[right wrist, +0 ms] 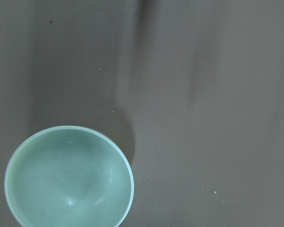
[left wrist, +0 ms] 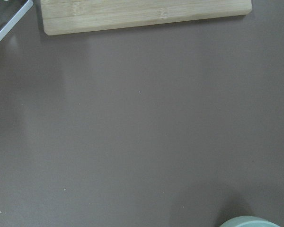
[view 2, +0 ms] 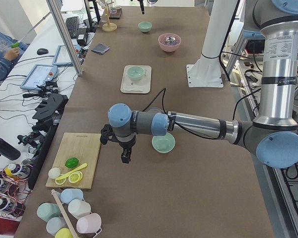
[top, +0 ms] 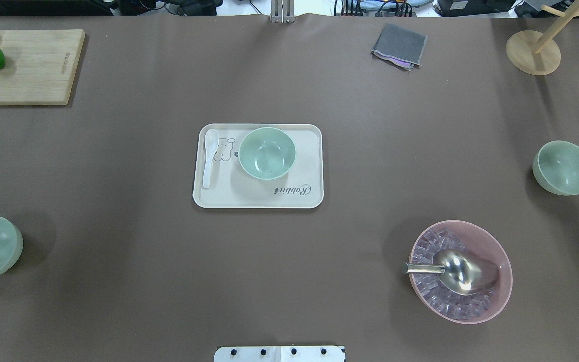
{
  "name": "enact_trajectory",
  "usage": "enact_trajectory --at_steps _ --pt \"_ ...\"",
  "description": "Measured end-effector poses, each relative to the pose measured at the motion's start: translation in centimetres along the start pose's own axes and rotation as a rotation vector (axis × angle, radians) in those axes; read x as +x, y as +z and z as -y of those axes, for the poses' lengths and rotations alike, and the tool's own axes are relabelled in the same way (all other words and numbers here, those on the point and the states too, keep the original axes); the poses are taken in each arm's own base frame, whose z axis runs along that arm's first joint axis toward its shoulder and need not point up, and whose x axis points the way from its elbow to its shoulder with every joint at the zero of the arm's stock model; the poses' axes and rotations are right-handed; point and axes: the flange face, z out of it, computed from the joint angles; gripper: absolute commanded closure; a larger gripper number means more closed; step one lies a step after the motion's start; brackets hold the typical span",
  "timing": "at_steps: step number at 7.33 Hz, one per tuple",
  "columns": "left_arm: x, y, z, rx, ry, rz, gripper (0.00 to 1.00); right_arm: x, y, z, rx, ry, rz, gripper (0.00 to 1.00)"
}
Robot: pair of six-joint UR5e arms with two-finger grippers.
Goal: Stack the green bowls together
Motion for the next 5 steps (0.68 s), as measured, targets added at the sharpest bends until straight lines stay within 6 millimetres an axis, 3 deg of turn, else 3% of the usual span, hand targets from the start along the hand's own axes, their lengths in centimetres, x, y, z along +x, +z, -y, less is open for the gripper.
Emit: enact_trajectory --at_steps 2,5 --pt "-1.0 0.5 -0.6 -0.006 0.018 0.001 0.02 2.1 -0.6 -1.4 0.012 0.047 0.041 0.00" --pt "-1.9 1.2 -1.1 -0.016 0.021 0.005 0.02 2.1 -1.2 -1.6 0.025 0.050 0.061 0.00"
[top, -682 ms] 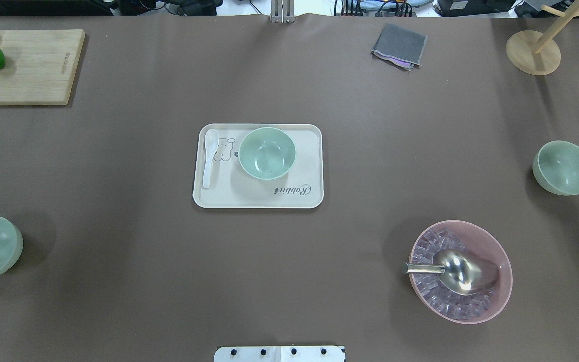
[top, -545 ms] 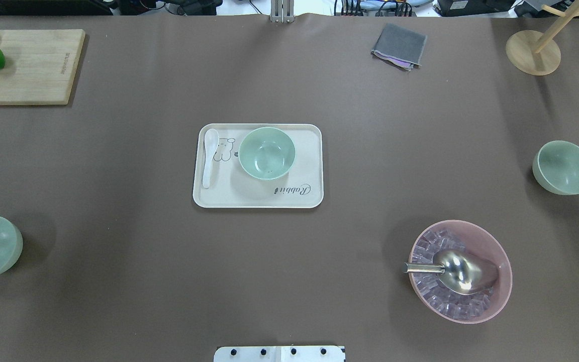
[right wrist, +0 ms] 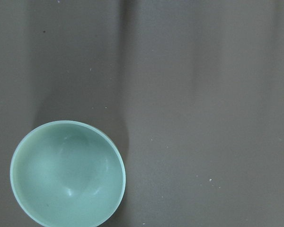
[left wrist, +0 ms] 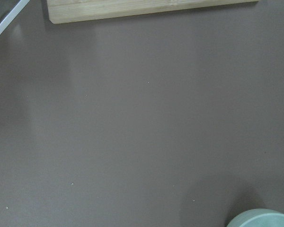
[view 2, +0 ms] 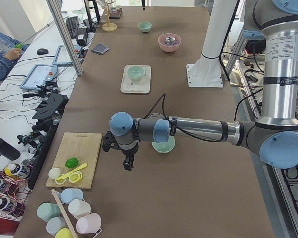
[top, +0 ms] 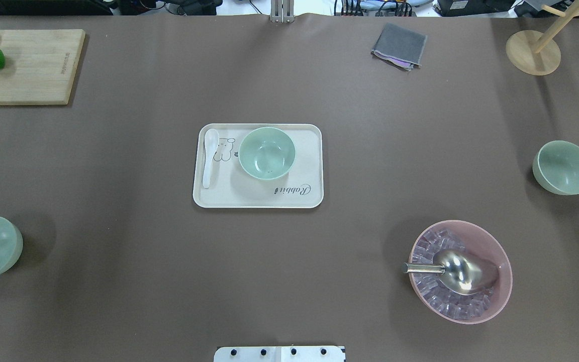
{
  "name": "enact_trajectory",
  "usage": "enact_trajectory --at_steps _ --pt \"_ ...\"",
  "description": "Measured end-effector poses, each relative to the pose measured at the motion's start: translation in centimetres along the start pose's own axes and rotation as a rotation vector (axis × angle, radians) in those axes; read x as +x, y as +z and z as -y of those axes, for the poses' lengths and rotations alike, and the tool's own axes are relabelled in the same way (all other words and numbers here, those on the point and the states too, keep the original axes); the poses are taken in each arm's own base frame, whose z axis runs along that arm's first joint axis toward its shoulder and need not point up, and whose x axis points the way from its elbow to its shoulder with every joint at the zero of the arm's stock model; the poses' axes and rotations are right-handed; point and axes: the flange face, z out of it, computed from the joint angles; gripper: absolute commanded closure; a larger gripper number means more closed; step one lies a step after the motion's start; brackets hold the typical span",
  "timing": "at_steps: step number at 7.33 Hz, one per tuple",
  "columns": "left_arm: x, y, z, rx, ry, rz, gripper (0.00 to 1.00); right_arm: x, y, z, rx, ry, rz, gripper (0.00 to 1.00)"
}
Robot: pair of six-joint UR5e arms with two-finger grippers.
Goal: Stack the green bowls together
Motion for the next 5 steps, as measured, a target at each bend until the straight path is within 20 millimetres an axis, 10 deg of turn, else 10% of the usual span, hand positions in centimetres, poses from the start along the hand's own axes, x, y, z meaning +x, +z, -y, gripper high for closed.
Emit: enact_trajectory --at_steps 5 --pt "1.0 -1.2 -0.7 0.026 -0.020 0.000 0.02 -2.0 -1.5 0.1 0.030 -0.029 0.031 0.00"
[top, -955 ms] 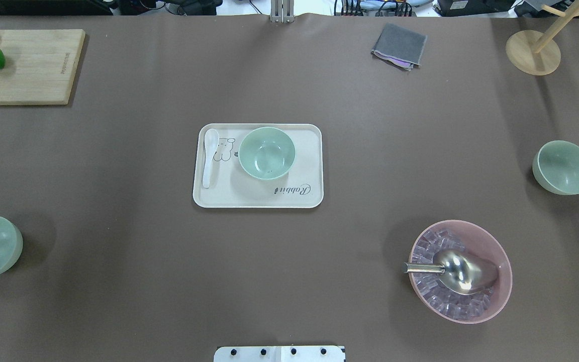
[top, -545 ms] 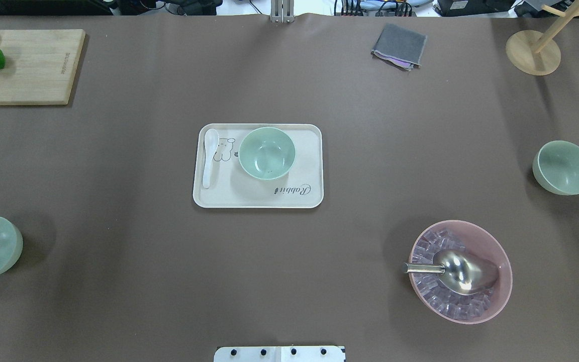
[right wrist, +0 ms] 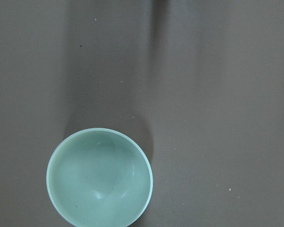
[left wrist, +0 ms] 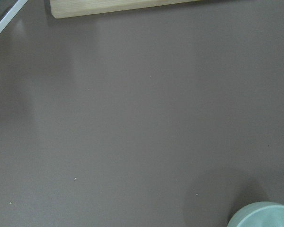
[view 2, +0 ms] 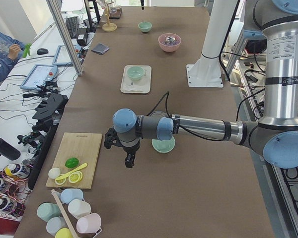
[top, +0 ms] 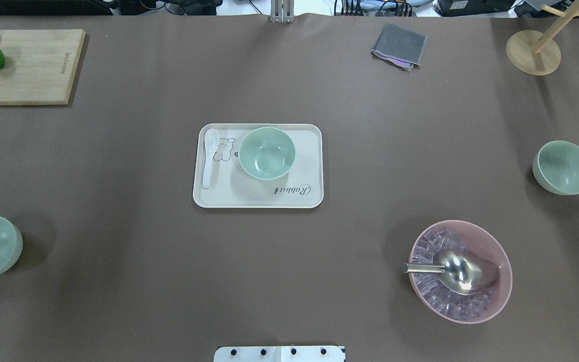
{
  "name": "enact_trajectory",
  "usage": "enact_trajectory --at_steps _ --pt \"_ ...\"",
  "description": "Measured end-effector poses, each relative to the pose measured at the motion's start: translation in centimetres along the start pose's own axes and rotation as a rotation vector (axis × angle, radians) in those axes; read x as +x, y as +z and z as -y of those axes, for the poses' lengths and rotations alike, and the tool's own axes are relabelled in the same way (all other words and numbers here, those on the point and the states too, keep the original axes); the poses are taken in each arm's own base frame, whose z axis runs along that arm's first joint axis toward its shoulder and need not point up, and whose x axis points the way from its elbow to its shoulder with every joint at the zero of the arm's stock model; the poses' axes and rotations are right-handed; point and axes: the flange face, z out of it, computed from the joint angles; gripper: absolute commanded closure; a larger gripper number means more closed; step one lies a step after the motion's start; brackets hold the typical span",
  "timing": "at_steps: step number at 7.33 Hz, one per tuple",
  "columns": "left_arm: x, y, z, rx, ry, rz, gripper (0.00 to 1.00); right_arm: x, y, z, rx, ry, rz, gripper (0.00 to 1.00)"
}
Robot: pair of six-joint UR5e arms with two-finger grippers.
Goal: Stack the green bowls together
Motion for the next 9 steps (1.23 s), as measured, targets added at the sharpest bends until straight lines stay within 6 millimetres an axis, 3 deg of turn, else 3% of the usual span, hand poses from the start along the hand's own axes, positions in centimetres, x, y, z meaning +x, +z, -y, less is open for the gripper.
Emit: enact_trajectory --at_steps 9 --pt "2.5 -2.3 -0.3 0.070 0.050 -0.003 0.03 -1.0 -0.8 0.8 0.032 -0.035 0.003 0.00"
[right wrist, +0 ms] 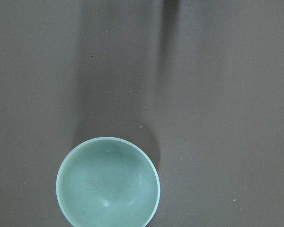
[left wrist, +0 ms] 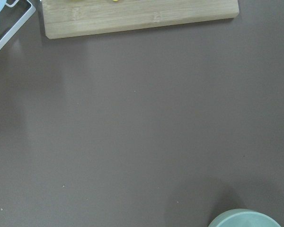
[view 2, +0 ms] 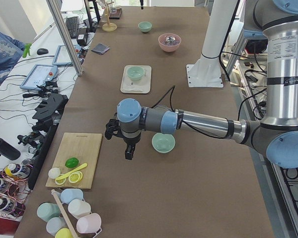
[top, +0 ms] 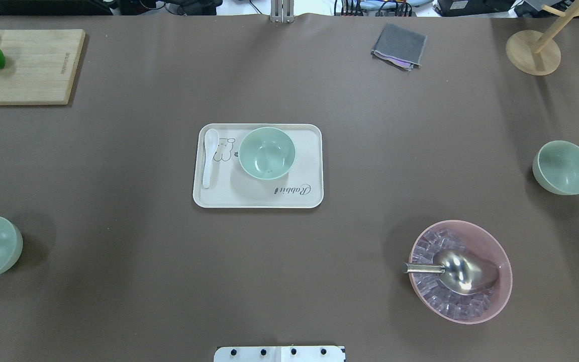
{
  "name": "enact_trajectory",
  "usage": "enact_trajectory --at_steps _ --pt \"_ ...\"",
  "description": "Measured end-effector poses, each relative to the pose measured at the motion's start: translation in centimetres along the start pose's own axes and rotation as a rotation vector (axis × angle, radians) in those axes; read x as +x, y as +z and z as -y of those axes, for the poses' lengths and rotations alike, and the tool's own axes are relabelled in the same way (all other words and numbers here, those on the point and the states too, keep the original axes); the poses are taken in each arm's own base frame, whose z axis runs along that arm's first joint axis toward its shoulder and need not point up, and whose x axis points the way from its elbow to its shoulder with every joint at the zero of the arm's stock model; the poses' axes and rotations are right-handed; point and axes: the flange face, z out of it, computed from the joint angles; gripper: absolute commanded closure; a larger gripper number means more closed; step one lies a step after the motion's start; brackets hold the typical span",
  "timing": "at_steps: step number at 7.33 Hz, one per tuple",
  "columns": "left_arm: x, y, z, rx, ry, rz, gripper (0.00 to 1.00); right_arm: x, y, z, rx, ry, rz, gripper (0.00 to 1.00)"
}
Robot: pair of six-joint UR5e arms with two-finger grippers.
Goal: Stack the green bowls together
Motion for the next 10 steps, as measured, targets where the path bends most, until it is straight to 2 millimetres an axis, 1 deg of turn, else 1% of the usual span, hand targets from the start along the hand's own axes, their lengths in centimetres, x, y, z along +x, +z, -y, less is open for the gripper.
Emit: enact_trajectory --at_steps 1,2,4,5,6,7,8,9,10 --pt "0.1 0.0 0.1 0.014 0.012 0.000 0.03 -0.4 0.3 0.1 0.008 -0.017 0.015 0.00" --pt "0.2 0.0 0.2 0.023 0.010 0.000 0.03 -1.2 1.3 0.2 0.005 -0.034 0.048 0.00" --pt "0.5 -0.1 0.5 0.041 0.007 -0.001 0.03 -2.6 4.7 0.2 -0.031 -0.075 0.056 0.01" --pt "0.6 -0.2 0.6 0.045 0.009 -0.002 0.03 -2.8 6.8 0.3 -0.059 -0.090 0.008 0.03" --pt "0.7 -0.2 0.7 0.047 0.012 -0.005 0.03 -2.0 9.0 0.5 -0.076 -0.103 -0.036 0.09" --pt "0.7 -0.2 0.7 0.048 0.012 -0.008 0.03 -0.7 11.2 0.8 -0.074 -0.113 -0.056 0.17" --pt "0.8 -0.2 0.7 0.048 0.013 -0.011 0.03 0.2 13.0 1.2 -0.064 -0.106 -0.059 0.64" --pt "0.8 -0.2 0.7 0.048 0.013 -0.012 0.03 0.2 14.3 1.6 -0.058 -0.085 -0.058 1.00" --pt "0.8 -0.2 0.7 0.048 0.013 -0.012 0.03 0.0 14.8 1.8 -0.054 -0.073 -0.057 1.00"
